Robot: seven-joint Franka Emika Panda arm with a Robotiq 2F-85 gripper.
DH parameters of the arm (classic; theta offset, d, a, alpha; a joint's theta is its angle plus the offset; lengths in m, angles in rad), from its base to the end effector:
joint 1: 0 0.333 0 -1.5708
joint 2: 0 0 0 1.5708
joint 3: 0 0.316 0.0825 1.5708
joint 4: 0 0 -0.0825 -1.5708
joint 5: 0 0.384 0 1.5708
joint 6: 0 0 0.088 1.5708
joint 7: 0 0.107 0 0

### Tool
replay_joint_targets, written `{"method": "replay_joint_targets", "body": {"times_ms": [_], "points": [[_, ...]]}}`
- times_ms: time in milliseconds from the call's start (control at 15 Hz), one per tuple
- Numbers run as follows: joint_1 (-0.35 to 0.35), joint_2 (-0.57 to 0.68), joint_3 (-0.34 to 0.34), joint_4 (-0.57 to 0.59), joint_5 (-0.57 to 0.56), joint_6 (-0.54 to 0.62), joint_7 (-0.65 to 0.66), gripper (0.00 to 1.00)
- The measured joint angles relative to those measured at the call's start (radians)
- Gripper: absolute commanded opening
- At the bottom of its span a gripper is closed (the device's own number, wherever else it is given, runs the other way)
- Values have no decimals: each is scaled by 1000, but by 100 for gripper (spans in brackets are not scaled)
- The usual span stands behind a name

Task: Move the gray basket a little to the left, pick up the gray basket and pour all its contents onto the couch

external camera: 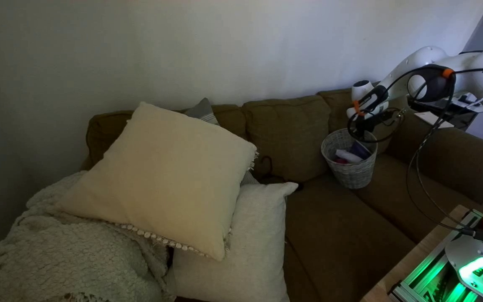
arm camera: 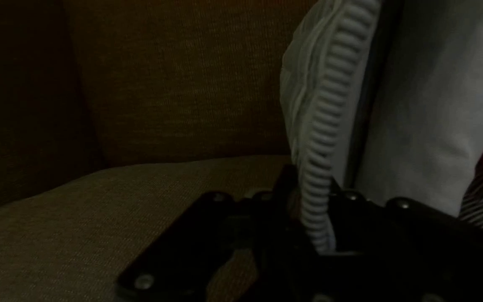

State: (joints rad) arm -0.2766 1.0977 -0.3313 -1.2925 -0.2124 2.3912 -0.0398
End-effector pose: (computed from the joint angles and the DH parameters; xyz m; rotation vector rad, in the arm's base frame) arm 0.6375 -0.3736 0.1003 2.6923 -0.3152 -0.1398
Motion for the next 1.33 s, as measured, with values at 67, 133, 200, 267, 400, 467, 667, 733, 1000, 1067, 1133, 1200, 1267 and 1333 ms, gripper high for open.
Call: {"method": "replay_joint_targets", "body": {"times_ms": [67,133,200,267,400,467,667,733,1000,1067,1133,1200,1267,1333], "points": [[-6,-1,8,4,0,-8,-23,4],[-16,-4,21,9,1,-23,-54,3],[-28,-9,39,14,3,-42,-92,4],[-44,-16,61,18,6,-62,-135,4],[-80,-34,108,22,8,-94,-234,4],[-98,-43,129,22,8,-99,-288,39],[-117,-81,151,20,4,-115,-414,13],[-115,-94,151,14,4,-115,-436,12],[-109,-138,160,-22,1,-115,-489,0],[-109,-142,162,-29,1,-115,-491,3],[-107,-144,162,-33,-3,-115,-491,38],[-105,-144,159,-37,-10,-115,-490,38],[-100,-145,153,-42,-20,-115,-482,40],[-92,-145,143,-46,-32,-115,-466,46]]}}
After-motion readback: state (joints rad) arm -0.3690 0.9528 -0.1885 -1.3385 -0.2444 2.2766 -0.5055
